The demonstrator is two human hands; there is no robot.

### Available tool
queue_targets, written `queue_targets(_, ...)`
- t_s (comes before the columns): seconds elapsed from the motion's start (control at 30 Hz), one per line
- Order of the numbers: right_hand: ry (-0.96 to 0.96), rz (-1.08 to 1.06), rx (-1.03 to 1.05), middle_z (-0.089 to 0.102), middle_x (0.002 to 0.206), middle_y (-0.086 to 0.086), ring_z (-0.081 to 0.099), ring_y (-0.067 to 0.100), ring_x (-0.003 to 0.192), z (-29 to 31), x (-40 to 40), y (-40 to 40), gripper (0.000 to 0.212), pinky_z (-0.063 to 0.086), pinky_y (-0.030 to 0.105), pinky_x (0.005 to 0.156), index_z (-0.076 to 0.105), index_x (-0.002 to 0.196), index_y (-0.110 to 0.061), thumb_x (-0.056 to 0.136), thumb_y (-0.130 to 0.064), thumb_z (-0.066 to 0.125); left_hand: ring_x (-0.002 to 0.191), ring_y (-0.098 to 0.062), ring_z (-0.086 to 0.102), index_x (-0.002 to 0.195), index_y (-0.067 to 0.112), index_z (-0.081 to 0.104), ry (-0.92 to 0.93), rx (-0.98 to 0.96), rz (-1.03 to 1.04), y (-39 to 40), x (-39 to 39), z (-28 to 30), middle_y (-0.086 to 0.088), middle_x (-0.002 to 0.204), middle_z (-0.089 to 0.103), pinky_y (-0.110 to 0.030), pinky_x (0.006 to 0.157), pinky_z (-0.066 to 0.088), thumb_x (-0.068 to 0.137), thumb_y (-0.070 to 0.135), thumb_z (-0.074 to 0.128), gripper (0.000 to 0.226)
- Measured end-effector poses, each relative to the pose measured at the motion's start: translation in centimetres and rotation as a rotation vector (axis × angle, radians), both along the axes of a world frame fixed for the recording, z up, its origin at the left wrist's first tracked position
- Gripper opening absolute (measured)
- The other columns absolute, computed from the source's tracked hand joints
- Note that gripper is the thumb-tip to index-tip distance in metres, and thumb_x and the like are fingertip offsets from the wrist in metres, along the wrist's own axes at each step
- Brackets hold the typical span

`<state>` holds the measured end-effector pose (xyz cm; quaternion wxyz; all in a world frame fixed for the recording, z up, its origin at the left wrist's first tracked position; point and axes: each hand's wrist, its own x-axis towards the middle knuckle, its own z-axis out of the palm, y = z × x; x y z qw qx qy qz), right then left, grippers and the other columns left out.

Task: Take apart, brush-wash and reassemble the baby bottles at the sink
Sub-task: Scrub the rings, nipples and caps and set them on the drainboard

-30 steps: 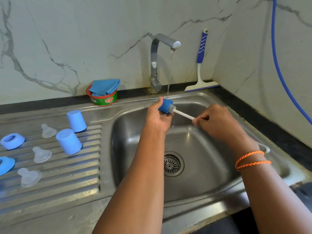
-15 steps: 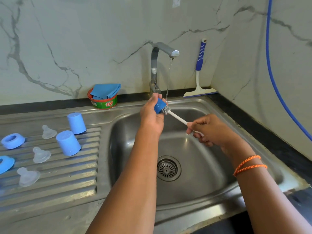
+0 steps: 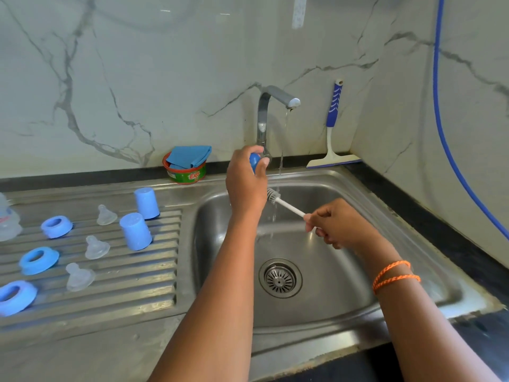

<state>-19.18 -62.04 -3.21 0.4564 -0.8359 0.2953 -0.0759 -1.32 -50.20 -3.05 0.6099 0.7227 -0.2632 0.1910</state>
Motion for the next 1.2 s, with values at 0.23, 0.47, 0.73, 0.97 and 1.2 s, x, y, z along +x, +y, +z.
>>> queue_targets(0.23,-0.180,-0.143,-0.221,0.069,0.070,0.013,0.066,0.040,0.070,0.5,2.8,4.1,0.029,0.060,0.049,0.070,0.075,0.077,-0.017,0.099,-0.034,0.065,0.093,0.001,0.067,0.102,0.031,0.078,0.096,0.004,-0.166,4.0,0.8,2.3,0.020,0.098,0.076,-0.017,0.083,0.051,0.081,0.034,0.086,0.023)
queue_targets(0.47,-0.228,-0.005,0.014,0.063,0.072,0.015,0.056,0.027,0.048,3.1,5.4,11.2,0.026,0.052,0.034,0.047,0.065,0.099,0.005,0.104,-0.020,0.058,0.086,-0.013,0.071,0.099,0.021,0.081,0.164,-0.054,-0.246,12.4,1.9,4.3,0.009,0.094,0.078,-0.035,0.081,0.059,0.076,0.025,0.092,0.026)
queue_targets(0.73,-0.275,0.041,0.125,0.058,0.062,0.010,0.051,0.022,0.043,3.4,7.6,19.7,0.022,0.044,0.028,0.040,0.067,0.095,0.008,0.100,-0.011,0.058,0.096,-0.029,0.075,0.097,0.029,0.081,0.204,0.158,-0.295,24.5,1.0,4.6,0.001,0.098,0.080,-0.053,0.086,0.061,0.068,0.029,0.091,0.031)
queue_targets(0.97,-0.254,0.059,0.109,0.059,0.062,0.011,0.053,0.021,0.042,2.8,8.9,24.4,0.020,0.046,0.028,0.041,0.071,0.090,0.005,0.097,-0.009,0.058,0.088,-0.020,0.076,0.090,0.026,0.078,0.230,0.470,-0.253,31.4,0.3,2.6,0.009,0.088,0.079,-0.040,0.083,0.060,0.064,0.015,0.096,0.034)
queue_targets(1.2,-0.260,0.072,0.094,0.061,0.064,0.011,0.055,0.019,0.043,2.6,9.4,25.7,0.022,0.047,0.028,0.043,0.071,0.087,-0.001,0.102,-0.012,0.059,0.088,-0.010,0.069,0.092,0.028,0.076,0.180,0.665,-0.214,31.6,-1.0,1.2,0.013,0.092,0.072,-0.033,0.083,0.055,0.065,0.017,0.097,0.036)
